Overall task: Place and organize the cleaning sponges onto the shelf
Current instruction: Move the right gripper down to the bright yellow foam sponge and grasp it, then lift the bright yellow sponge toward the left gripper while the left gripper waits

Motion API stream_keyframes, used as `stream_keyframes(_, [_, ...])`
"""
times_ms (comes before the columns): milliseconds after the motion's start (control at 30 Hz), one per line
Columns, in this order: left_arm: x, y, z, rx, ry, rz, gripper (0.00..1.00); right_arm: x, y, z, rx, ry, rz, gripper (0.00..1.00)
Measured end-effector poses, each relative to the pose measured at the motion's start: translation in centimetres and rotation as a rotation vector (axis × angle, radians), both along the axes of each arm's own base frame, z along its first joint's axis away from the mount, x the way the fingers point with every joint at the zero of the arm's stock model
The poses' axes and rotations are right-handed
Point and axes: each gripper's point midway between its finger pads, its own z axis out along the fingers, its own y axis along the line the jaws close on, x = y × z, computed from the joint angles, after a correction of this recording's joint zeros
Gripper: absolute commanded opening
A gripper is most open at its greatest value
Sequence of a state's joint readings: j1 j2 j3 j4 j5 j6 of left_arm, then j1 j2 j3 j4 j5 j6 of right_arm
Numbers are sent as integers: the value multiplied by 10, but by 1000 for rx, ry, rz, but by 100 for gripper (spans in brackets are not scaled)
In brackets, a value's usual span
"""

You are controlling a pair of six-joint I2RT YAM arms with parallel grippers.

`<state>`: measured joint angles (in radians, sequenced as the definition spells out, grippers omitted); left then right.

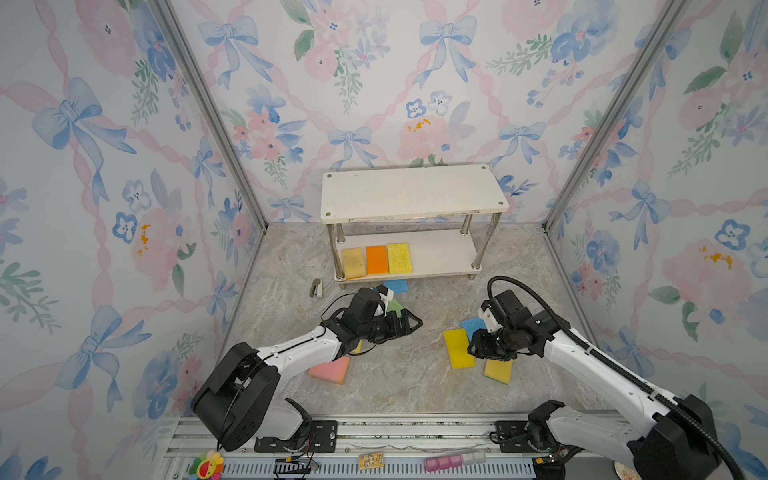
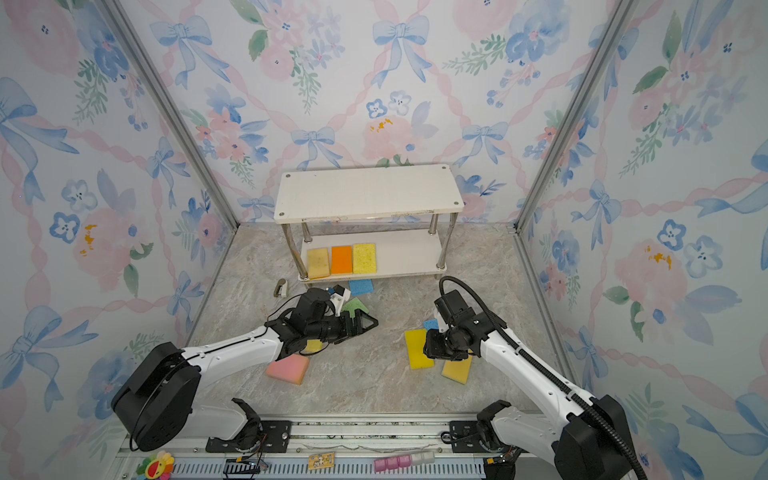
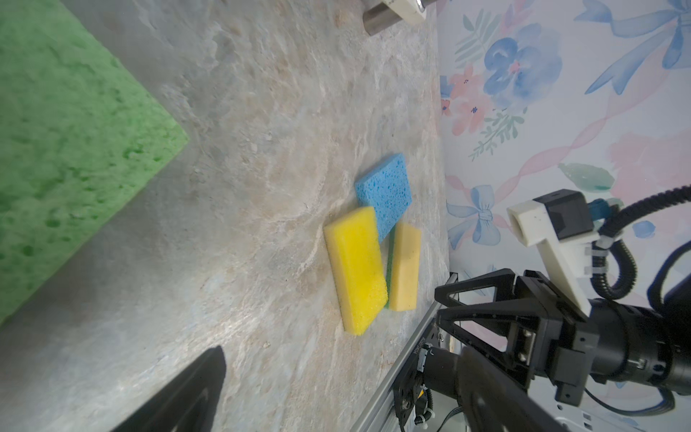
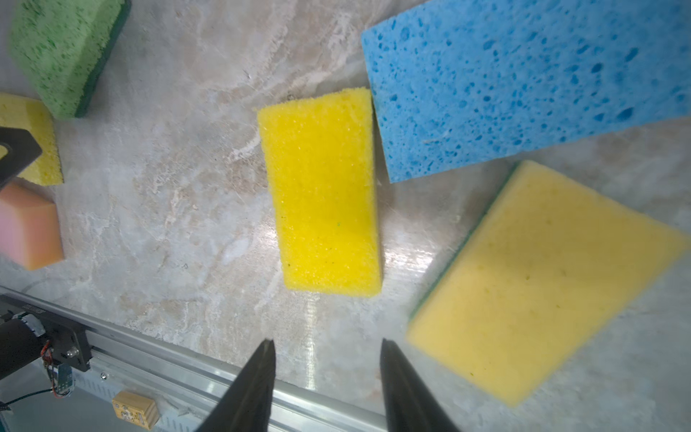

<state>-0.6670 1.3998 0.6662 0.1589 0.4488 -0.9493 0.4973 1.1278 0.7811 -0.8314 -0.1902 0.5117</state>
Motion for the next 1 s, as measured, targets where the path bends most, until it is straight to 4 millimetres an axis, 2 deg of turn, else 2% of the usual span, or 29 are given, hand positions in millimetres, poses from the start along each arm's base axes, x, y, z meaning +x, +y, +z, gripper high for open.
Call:
stream_keyframes(200, [-3,-14,7,-12,-14,-33,98,-2,-1,-21,-18,59,-5,48])
stream_keyframes(433, [-2,-13,10,-13,-28,-22,98,6,1,-44,-18,98,-23,47])
stream_keyframes(767, [-7,-6,10,-16,-35,-8,98,17,7,-64,18,116,-30,32])
stream_keyframes(1000, [-8,-6,9,-20,-24,-5,98,18,10,-66,39,108,-19,20])
